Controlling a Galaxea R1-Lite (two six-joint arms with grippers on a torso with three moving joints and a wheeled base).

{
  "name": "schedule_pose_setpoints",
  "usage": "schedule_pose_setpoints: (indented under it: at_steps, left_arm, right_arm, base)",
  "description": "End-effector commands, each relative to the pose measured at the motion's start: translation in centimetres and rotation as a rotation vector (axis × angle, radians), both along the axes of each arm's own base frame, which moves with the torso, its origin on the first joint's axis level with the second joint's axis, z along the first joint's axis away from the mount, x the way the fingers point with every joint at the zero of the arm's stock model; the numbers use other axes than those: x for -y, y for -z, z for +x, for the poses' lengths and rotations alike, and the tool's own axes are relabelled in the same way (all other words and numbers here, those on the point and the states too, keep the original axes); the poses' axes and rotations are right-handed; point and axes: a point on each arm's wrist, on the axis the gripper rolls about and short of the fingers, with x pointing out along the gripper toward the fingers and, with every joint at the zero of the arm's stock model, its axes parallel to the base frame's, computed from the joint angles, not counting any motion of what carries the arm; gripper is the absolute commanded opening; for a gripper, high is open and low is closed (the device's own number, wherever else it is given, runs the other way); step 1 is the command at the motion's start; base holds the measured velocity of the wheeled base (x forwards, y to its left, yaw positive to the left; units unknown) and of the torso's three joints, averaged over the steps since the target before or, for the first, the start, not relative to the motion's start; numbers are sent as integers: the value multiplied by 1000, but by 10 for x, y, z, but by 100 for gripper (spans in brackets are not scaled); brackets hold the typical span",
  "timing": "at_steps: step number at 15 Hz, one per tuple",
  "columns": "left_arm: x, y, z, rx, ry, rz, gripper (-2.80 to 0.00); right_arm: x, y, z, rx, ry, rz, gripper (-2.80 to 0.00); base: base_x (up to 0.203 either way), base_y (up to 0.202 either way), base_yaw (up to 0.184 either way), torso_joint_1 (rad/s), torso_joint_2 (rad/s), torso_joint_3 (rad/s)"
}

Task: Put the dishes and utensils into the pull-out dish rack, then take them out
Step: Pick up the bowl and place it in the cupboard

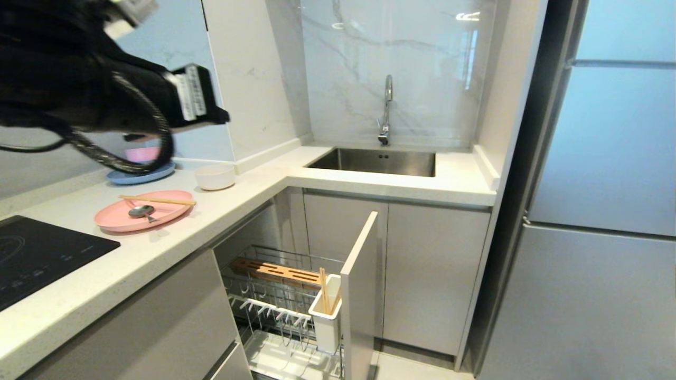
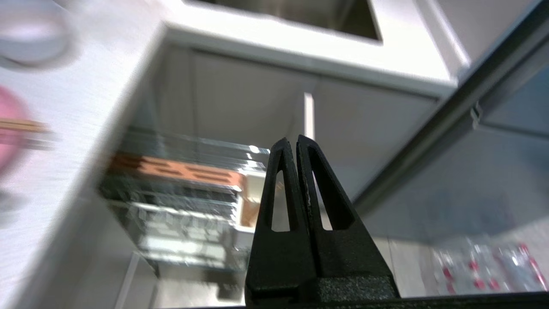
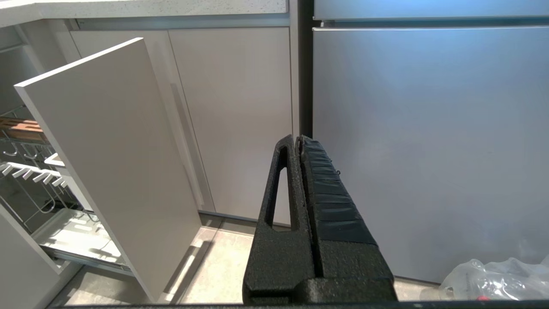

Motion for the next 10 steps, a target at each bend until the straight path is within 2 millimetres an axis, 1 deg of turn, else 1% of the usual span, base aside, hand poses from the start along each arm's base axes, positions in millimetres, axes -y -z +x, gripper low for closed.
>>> schedule_pose_setpoints:
  at_steps: [1, 3, 4, 5, 6, 7, 9, 10]
  left_arm:
    - [-41, -29, -67, 149, -41, -47, -280]
    - [-74, -31, -117, 244, -118, -13, -280]
    - [-87, -29, -144, 291, -153, 5, -280]
    - [-98, -22, -173, 336, -182, 26, -280]
    - [-104, -10, -201, 370, -207, 54, -280]
    - [-107, 7, -225, 395, -230, 89, -280]
    - [-109, 44, -267, 445, -253, 162, -280]
    - [-107, 67, -283, 461, -266, 201, -280]
  right_arm:
    - [0, 0, 0, -2, 0, 0, -280]
    - [0, 0, 0, -2, 0, 0, -280]
    - [0, 0, 0, -2, 0, 0, -280]
    - [0, 0, 0, -2, 0, 0, -280]
    - [0, 0, 0, -2, 0, 0, -280]
    - [0, 0, 0, -2, 0, 0, -280]
    - [0, 0, 0, -2, 0, 0, -280]
    - [0, 0, 0, -2, 0, 0, -280]
  base:
    - [0, 0, 0, 0, 0, 0]
    - [0, 0, 0, 0, 0, 0]
    - [0, 0, 0, 0, 0, 0]
    - [0, 0, 0, 0, 0, 0]
    - [0, 0, 0, 0, 0, 0]
    - [0, 0, 0, 0, 0, 0]
    - [0, 0, 0, 0, 0, 0]
    - [0, 0, 0, 0, 0, 0]
